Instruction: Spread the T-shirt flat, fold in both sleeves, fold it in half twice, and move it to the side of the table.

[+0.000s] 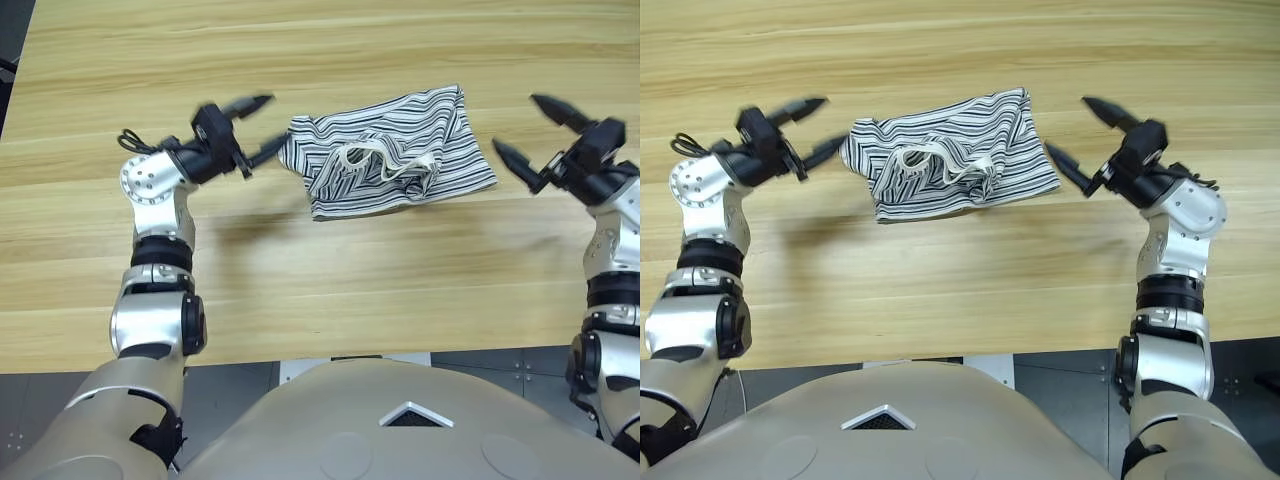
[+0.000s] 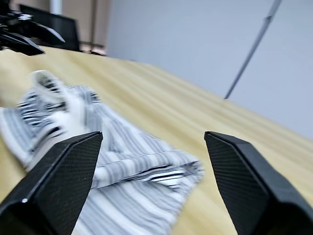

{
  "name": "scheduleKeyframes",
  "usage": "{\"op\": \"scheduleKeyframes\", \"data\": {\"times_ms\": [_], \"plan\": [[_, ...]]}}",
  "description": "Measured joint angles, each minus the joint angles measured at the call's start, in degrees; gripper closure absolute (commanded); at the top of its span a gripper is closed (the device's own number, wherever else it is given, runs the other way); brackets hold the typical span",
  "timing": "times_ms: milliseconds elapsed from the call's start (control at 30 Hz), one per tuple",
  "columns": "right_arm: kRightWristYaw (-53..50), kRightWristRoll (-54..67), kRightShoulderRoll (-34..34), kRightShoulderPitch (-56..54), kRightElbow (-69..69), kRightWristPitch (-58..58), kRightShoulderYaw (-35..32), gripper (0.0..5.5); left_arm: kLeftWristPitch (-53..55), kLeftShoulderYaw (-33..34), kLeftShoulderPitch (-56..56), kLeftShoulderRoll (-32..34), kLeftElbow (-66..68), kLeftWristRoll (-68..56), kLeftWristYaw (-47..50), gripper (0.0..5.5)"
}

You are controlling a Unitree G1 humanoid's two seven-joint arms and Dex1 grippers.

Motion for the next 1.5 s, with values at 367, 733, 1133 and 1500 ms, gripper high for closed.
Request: {"op": "scheduleKeyframes", "data": {"times_ms": [367, 733, 1133, 1500], "plan": [[1.1, -6.2, -0.4, 2.0, -3.1, 3.2, 7.7, 1.64, 5.7, -6.3, 5.9, 3.4, -9.8, 2.4, -2.0, 2.79], [-4.2, -8.8, 3.2, -2.8, 0.1, 2.4, 9.0, 1.64, 3.8, -5.3, 1.6, 0.6, -7.6, 2.3, 2.2, 2.79], [-6.2, -13.7, 9.0, -7.3, 7.5, -0.4, 13.8, 1.64, 6.0, -8.2, -1.4, -5.8, -0.5, 5.2, 5.3, 2.79], [-4.8, -13.2, 9.3, -6.6, 5.4, -0.6, 14.3, 1.64, 5.4, -6.5, -3.1, -5.7, 2.0, 5.2, 6.2, 2.79]]}}
